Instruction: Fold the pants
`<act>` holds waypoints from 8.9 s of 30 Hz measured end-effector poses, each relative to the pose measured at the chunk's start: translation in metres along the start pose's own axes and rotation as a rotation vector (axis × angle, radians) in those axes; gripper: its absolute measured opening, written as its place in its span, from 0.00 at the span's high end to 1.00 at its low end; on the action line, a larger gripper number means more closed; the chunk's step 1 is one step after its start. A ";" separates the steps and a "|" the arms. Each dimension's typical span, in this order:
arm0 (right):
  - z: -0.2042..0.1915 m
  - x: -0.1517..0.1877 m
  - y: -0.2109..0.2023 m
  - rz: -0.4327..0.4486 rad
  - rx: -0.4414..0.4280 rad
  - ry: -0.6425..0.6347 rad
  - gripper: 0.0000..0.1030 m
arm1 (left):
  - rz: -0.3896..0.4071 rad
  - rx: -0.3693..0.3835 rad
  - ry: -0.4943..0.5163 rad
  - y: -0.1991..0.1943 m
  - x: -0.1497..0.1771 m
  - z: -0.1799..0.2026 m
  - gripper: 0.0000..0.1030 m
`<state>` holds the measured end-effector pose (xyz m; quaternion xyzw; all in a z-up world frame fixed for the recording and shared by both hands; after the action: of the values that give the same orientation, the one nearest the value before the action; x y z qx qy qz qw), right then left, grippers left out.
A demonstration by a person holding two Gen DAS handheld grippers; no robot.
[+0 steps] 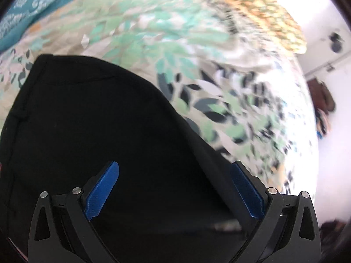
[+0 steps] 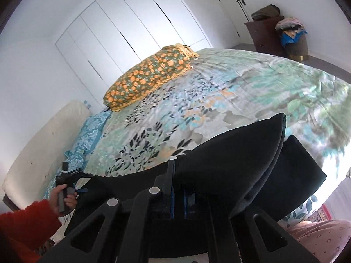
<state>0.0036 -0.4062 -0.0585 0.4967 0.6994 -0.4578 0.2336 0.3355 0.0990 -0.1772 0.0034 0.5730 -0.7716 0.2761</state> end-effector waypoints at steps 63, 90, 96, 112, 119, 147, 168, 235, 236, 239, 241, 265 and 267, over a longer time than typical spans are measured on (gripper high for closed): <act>0.190 -0.005 0.054 -0.392 0.322 0.313 0.90 | 0.027 0.056 0.010 -0.095 0.209 -0.076 0.94; 0.191 0.005 0.046 -0.567 0.564 0.040 0.92 | -0.048 0.043 0.154 -0.098 0.228 -0.053 0.94; 0.188 0.006 0.051 -0.581 0.587 0.022 0.92 | -0.078 -0.002 0.188 -0.087 0.232 -0.049 0.93; 0.140 -0.026 -0.007 -0.280 0.631 -0.060 0.30 | 0.109 -0.097 0.017 -0.193 0.200 -0.104 0.30; 0.071 -0.004 0.064 -0.303 0.370 -0.017 0.25 | 0.123 -0.240 0.248 -0.124 0.158 -0.095 0.26; 0.172 -0.009 0.146 -0.526 0.378 0.058 0.23 | 0.199 -0.387 0.459 -0.032 0.150 -0.047 0.03; 0.235 -0.017 0.121 -0.659 0.216 0.041 0.32 | 0.227 -0.272 0.433 -0.064 0.170 -0.031 0.02; -0.108 0.123 0.084 -0.418 -0.289 -0.034 0.28 | 0.022 0.217 0.590 -0.062 0.218 0.025 0.92; -0.111 0.124 0.084 -0.417 -0.290 -0.043 0.28 | 0.036 0.211 0.589 -0.068 0.218 0.026 0.92; -0.117 0.125 0.079 -0.400 -0.286 -0.100 0.28 | 0.110 0.199 0.601 -0.099 0.215 0.026 0.93; -0.116 0.130 0.080 -0.417 -0.259 -0.127 0.26 | 0.113 0.189 0.585 -0.104 0.209 0.019 0.92; -0.081 0.118 0.078 -0.340 -0.091 -0.057 0.26 | 0.042 0.223 0.557 -0.102 0.219 0.022 0.93; -0.083 0.116 0.075 -0.329 -0.064 -0.097 0.26 | 0.040 0.220 0.548 -0.110 0.218 0.013 0.93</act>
<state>0.0361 -0.2720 -0.1406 0.3451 0.7735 -0.4907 0.2045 0.1069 0.0167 -0.1460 0.2529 0.5388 -0.7939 0.1241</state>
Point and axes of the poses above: each gripper's, at about its wrist camera, not at the fingertips, and y roughly the way its jaws point, z to its right, x to its underside, the point moved 1 cm from there along y, roughly the way its jaws point, and after that the axes turned 7 degrees about z, right-handed, at the moved point
